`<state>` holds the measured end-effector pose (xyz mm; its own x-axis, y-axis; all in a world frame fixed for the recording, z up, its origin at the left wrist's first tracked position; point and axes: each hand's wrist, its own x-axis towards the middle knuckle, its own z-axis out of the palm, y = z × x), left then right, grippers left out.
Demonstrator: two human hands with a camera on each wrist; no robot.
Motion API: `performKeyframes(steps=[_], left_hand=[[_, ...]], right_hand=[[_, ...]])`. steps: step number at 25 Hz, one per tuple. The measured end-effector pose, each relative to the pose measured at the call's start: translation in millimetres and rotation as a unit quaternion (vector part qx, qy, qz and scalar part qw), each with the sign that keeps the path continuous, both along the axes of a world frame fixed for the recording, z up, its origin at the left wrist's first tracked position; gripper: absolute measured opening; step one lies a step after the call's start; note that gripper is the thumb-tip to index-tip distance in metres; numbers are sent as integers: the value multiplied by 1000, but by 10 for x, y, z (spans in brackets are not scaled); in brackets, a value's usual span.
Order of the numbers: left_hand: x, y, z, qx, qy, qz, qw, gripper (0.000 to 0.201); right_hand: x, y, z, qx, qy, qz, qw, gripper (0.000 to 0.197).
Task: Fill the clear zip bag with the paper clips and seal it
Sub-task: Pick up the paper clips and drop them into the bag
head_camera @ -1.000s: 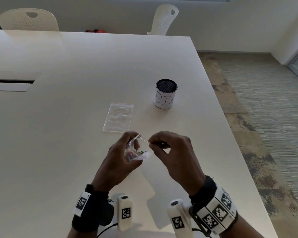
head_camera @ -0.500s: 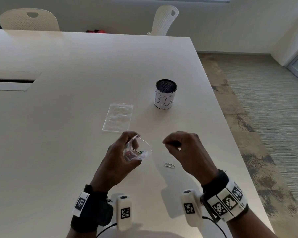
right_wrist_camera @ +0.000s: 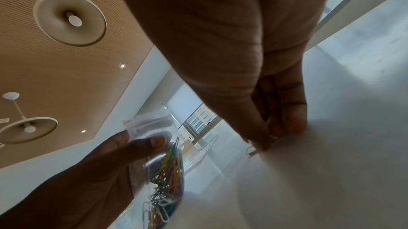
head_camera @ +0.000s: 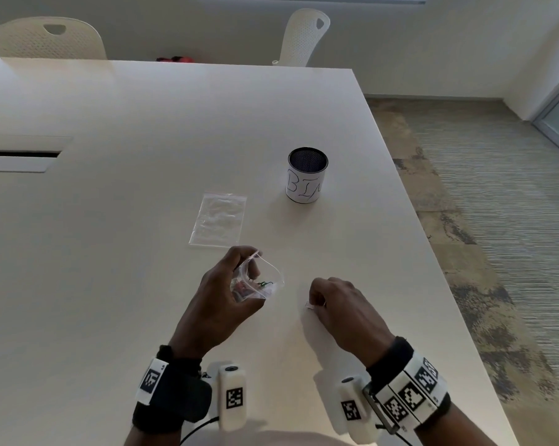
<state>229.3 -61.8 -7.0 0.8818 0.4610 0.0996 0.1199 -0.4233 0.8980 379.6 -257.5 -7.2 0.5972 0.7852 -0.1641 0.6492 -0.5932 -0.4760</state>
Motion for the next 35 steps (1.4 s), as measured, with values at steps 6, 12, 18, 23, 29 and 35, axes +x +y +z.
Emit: performKeyframes(steps=[6, 12, 18, 23, 29, 35], left_hand=[[-25, 11, 26, 0, -4, 0, 1000, 57], [-48, -6, 44, -3, -8, -2, 1000, 55], [-60, -16, 57, 7, -2, -2, 1000, 56], [-75, 0, 66, 11, -6, 2, 1000, 61], [-111, 16, 70, -2, -18, 5, 1000, 62], [-97, 36, 5, -14, -35, 5, 999, 62]], right_hand=[[-1, 22, 25, -27, 20, 17, 999, 14], [68, -30, 123, 160, 58, -95, 981, 11], [-233, 211, 509, 340, 81, -60, 935, 5], [-411, 463, 647, 363, 0, 22, 931, 9], [-454, 453, 717, 233, -25, 62, 970, 17], [-533, 433, 681, 138, -72, 95, 983, 20]])
